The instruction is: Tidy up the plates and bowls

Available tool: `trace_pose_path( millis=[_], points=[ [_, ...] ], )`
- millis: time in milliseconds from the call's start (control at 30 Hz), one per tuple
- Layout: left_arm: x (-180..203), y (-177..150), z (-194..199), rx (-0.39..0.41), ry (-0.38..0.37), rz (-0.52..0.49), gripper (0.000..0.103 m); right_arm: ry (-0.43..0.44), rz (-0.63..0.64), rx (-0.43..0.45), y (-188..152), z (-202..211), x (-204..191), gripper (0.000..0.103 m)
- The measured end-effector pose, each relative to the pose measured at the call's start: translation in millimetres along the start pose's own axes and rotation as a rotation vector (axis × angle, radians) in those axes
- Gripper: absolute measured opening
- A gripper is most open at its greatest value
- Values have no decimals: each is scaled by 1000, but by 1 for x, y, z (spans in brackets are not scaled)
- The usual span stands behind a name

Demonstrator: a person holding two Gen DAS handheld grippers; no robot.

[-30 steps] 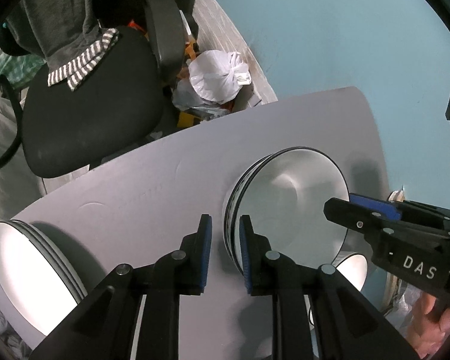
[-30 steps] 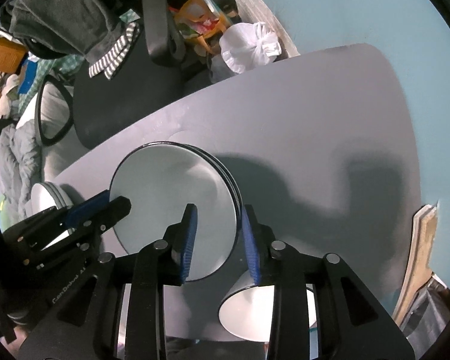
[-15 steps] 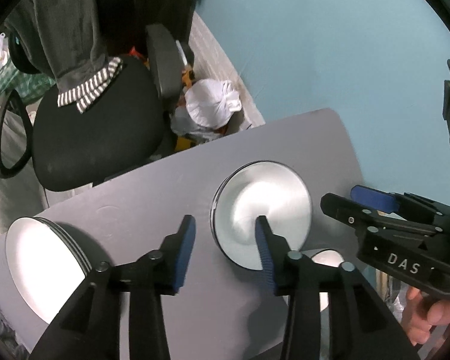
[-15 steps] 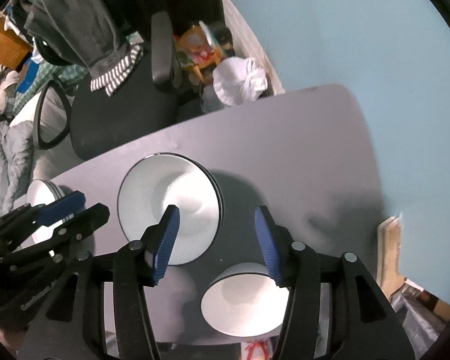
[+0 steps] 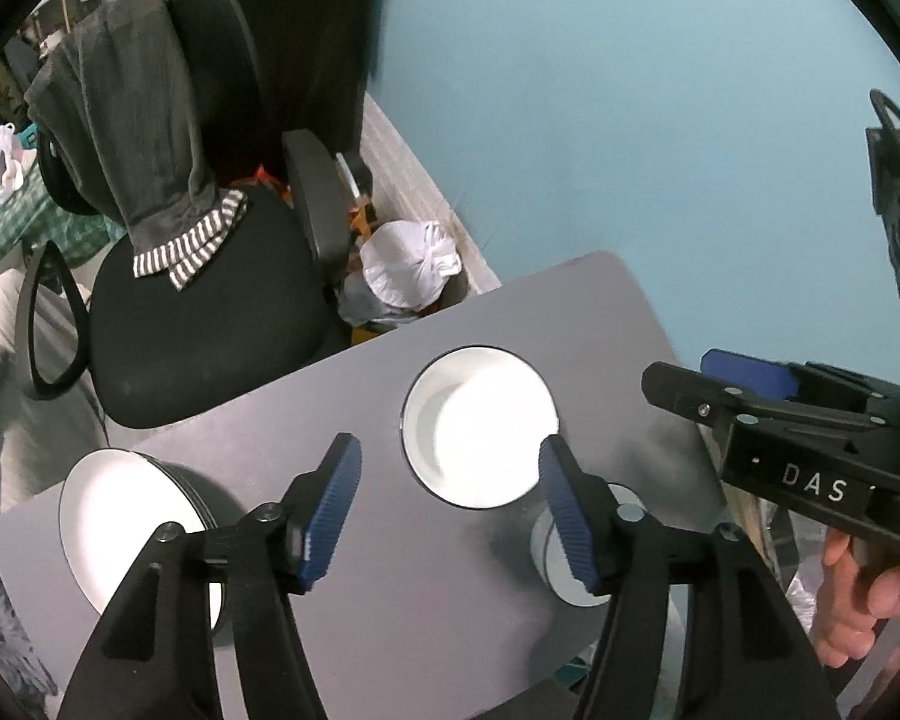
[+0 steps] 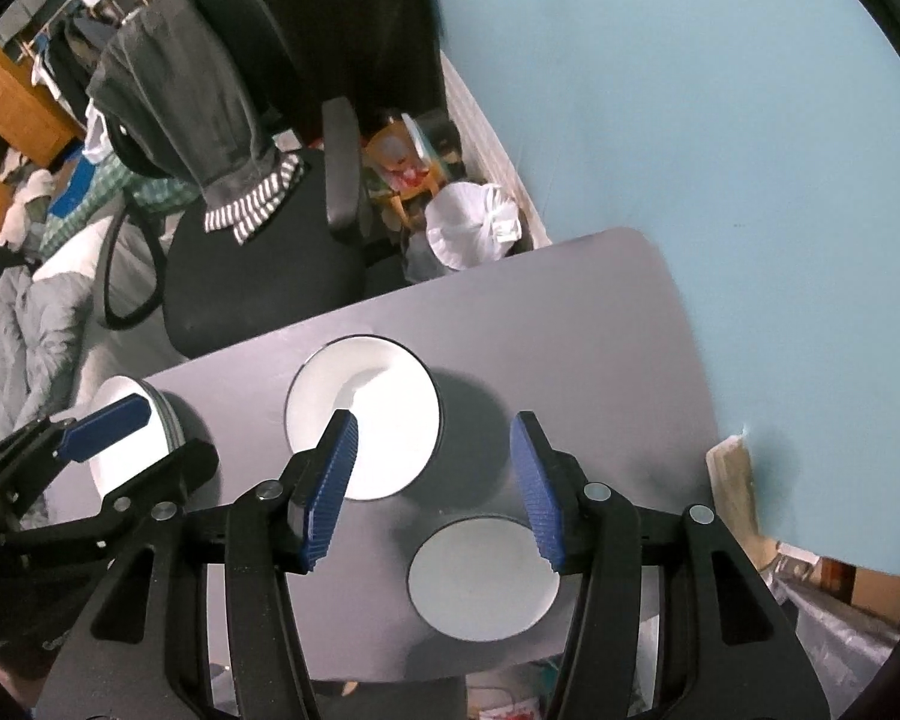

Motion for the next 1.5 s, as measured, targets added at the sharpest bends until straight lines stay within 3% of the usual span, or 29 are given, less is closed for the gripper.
trace_pose_path(
  millis=[267, 400, 667, 900, 1500],
  points=[
    [13, -6, 25, 43, 3, -38, 69, 12, -47, 29, -10, 23, 11, 52],
    [19, -13, 27, 33, 6, -71, 69, -8, -56, 58, -16, 35, 14, 64],
    [32, -28, 29, -1, -40, -85, 69, -38, -66, 89, -28, 54, 22, 65],
    [58, -37, 33, -1, -44, -169, 69, -49, -105, 95, -43, 66, 35, 65],
    [93, -53, 26, -26, -73, -258, 69, -35, -202, 43, -80, 60, 60, 66]
  ],
)
Point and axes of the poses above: each gripper's, at about its wrist camera, not at the fingertips, and z roughly against the way its jaws point, x to its right, y to its top, the point moved 6 cm from there along -z, roughly the way its jaws point, and after that the axes turned 7 degrees about -y, right-handed, at the moved point
